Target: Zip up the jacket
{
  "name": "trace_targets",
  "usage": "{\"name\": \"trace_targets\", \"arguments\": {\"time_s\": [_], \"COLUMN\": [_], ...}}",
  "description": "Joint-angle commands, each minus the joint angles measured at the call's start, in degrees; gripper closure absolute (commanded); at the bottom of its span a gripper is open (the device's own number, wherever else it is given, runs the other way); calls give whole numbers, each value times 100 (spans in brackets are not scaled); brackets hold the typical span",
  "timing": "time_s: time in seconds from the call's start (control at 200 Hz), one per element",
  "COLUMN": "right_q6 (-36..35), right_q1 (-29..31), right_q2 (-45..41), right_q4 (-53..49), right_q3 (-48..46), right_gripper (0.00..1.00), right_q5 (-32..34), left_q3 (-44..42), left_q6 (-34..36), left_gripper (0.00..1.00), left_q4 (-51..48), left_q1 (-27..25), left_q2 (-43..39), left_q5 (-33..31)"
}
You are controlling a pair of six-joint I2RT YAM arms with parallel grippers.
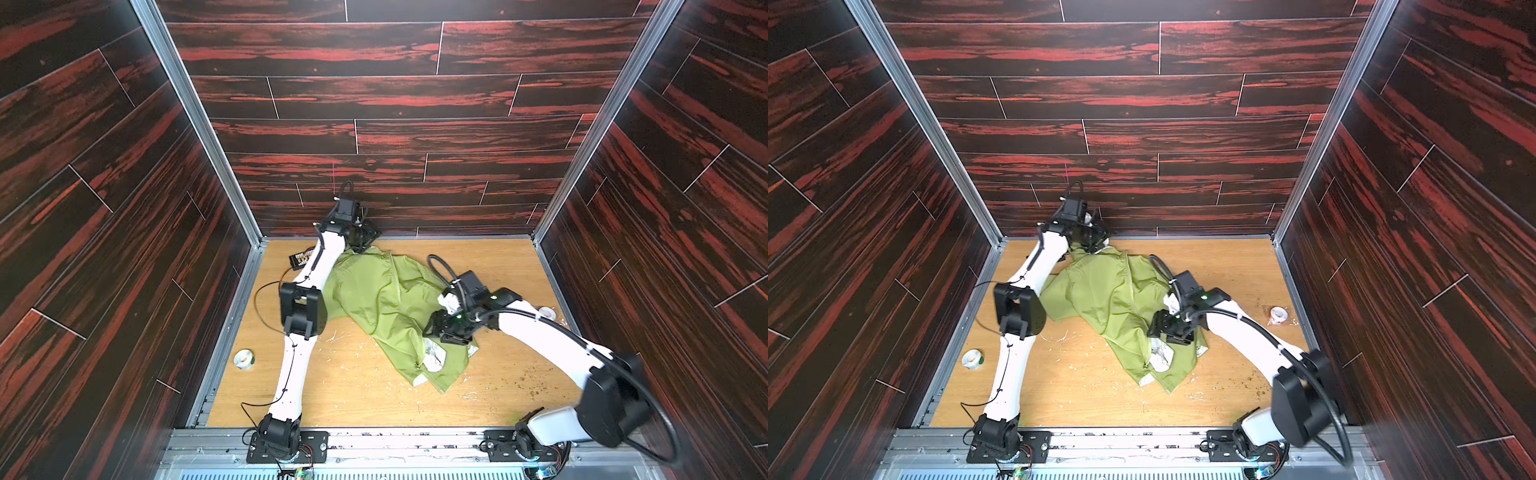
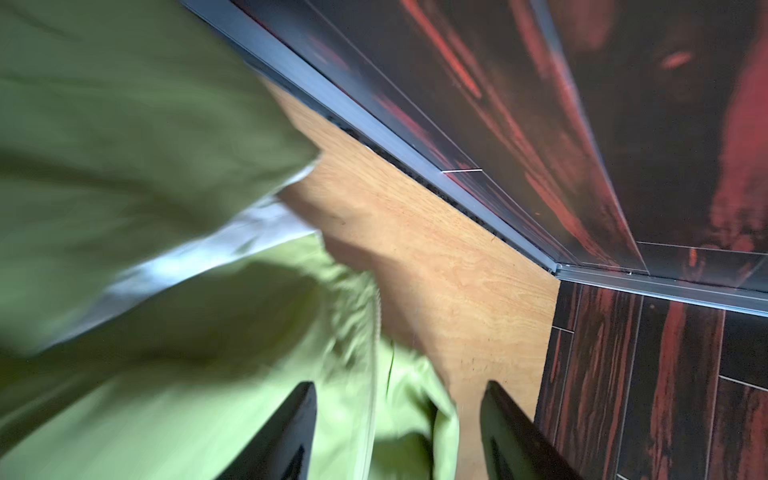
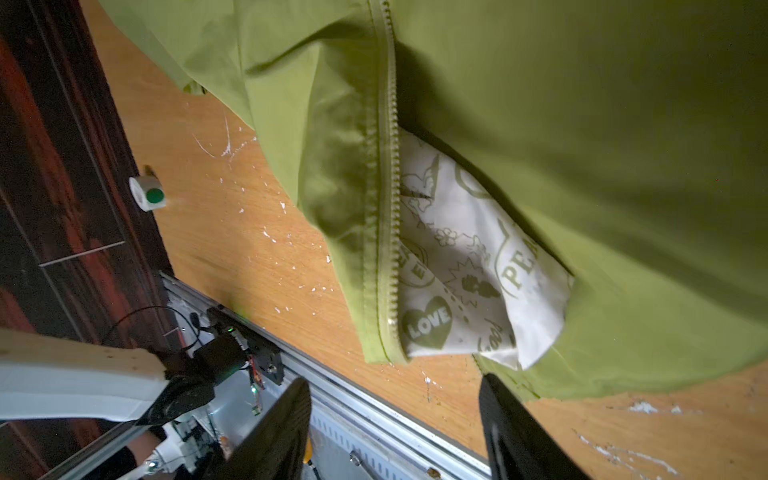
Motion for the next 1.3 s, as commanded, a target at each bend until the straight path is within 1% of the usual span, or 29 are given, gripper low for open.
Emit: {"name": "trace_targets", "arguments": {"time_s": [0.0,0.12,0.185,0.24,0.271,0.326,0.336,0.346,0.376,0.511,0.566,0.636,0.716,0.776,0.827,0.872,0.877,0.892,0.907,0.912,0.937,0.947,0.972,0.992,0.997,1.082,1.112,1.237,1.298], "right_q6": [-285,-395,-449,-475,-488,-513,-518,-516,-522,-549,-549,-495,-263,-79,-105,-239,-239,-295,-325,-342,-400,-413,-477,-522,-545,-670,-695,-751,-775], "right_q1": [63,106,148,162,170,172,178,175,172,152,117,-41,-511,-976,-1321,-1545,-1545,-1613,-1632,-1656,-1701,-1709,-1740,-1749,-1758,-1774,-1778,-1814,-1814], "right_q2": [570,1075,1256,1346,1356,1344,1327,1317,1266,927,774,502,253,177,201,283,283,309,323,333,355,360,408,440,457,735,831,1410,1769], "right_q4": [13,131,143,144,149,169,169,165,154,99,111,287,609,783,709,544,544,487,478,453,350,350,149,71,-2,-445,-450,-274,-185], "right_q3": [304,534,623,681,713,774,794,805,860,1031,1063,953,551,192,17,4,4,21,54,69,121,147,270,354,417,844,925,1137,1235], "right_gripper": [31,31,36,45,53,67,71,73,80,97,99,100,100,100,92,72,72,63,59,55,48,47,40,37,36,29,28,26,25], "right_q5": [68,-103,-165,-182,-419,-571,-625,-639,-739,-1149,-1397,-1897,-2407,-2625,-2500,-2323,-2323,-2262,-2224,-2168,-1993,-1946,-1619,-1465,-1308,-52,224,788,941], "left_q3": [-925,-2613,-3718,-4464,-4784,-5233,-5297,-5352,-5493,-5639,-5573,-5436,-5210,-5043,-4909,-4802,-4793,-4760,-4730,-4722,-4677,-4657,-4609,-4573,-4565,-4454,-4417,-4331,-4272], "left_q6": [503,499,343,242,211,163,161,156,147,237,297,381,454,506,534,557,561,572,573,573,583,593,605,616,616,652,669,703,727], "left_gripper": [33,31,29,28,28,28,28,28,27,28,28,29,35,43,54,63,64,67,69,70,73,74,77,79,80,89,93,100,100], "left_q4": [-345,-165,284,549,620,780,810,829,855,852,1044,1047,1008,957,952,953,953,952,952,952,952,952,751,734,729,682,681,653,617], "left_q1": [104,292,373,397,407,414,418,415,418,440,444,447,458,474,484,484,484,484,484,488,489,487,493,499,501,512,519,532,528], "left_q2": [-1411,-2535,-3055,-3343,-3424,-3476,-3476,-3467,-3431,-3052,-2878,-2670,-2444,-2298,-2199,-2113,-2105,-2082,-2053,-2048,-2012,-1998,-1967,-1942,-1936,-1854,-1832,-1741,-1682], "left_q5": [-413,-641,-670,-659,-607,-521,-524,-511,-486,-465,-484,-536,-563,-599,-608,-608,-601,-591,-586,-586,-577,-573,-565,-560,-555,-552,-558,-535,-504]}}
